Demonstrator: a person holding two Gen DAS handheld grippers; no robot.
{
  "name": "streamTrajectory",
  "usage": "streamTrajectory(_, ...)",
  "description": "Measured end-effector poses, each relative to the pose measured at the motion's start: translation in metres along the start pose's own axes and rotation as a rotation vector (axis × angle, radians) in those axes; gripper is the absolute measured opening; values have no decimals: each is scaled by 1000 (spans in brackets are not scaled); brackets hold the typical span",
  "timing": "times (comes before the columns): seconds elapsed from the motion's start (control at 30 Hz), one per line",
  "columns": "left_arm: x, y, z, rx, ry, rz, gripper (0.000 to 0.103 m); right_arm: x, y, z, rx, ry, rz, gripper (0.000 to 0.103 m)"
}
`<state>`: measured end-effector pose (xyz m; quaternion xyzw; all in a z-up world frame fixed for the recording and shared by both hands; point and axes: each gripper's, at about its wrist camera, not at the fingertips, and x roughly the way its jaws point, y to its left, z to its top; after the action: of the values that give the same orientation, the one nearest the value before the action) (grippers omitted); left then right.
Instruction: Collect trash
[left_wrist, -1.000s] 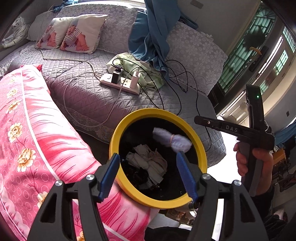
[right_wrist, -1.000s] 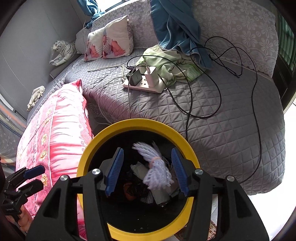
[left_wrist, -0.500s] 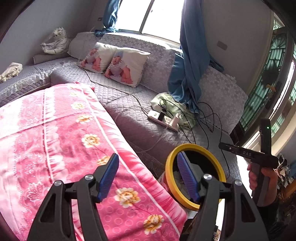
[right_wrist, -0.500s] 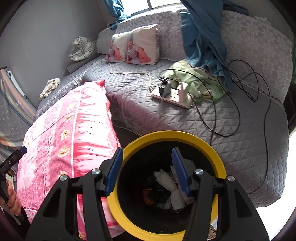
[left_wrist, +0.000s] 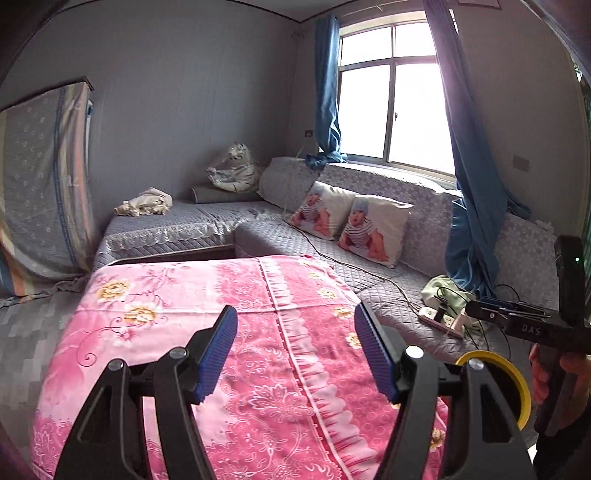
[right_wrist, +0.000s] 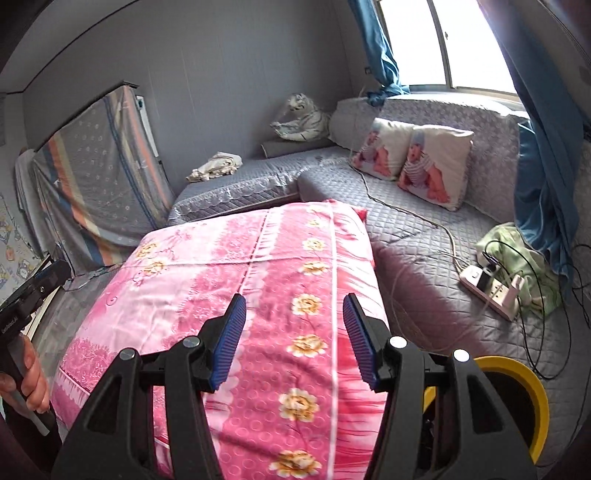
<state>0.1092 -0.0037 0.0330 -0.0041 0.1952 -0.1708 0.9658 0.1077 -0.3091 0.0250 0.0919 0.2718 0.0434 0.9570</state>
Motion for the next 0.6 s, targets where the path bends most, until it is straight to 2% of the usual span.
streamTrajectory(0.07, -18, 8, -6, 1, -37, 50, 68, -2, 24, -1, -31, -53, 3, 52)
streamTrajectory(0.17, -42, 13, -18, 5, -93, 119, 75, -6, 52, -7, -61, -130, -12, 61)
streamTrajectory(0.23, -57, 14, -26, 7, -129, 169, 83, -11, 65, -13, -76, -182, -37, 76)
streamTrajectory(0.33, -76, 17, -33, -26, -174, 178, 95, -17, 79, -22, -105, -243, -77, 83)
streamTrajectory(0.4, -84, 19, -37, -48, -195, 195, 95, -21, 84, -28, -105, -272, -84, 91)
streamTrajectory(0.6, -96, 15, -42, -77, -236, 250, 95, -35, 95, -45, -111, -341, -109, 94)
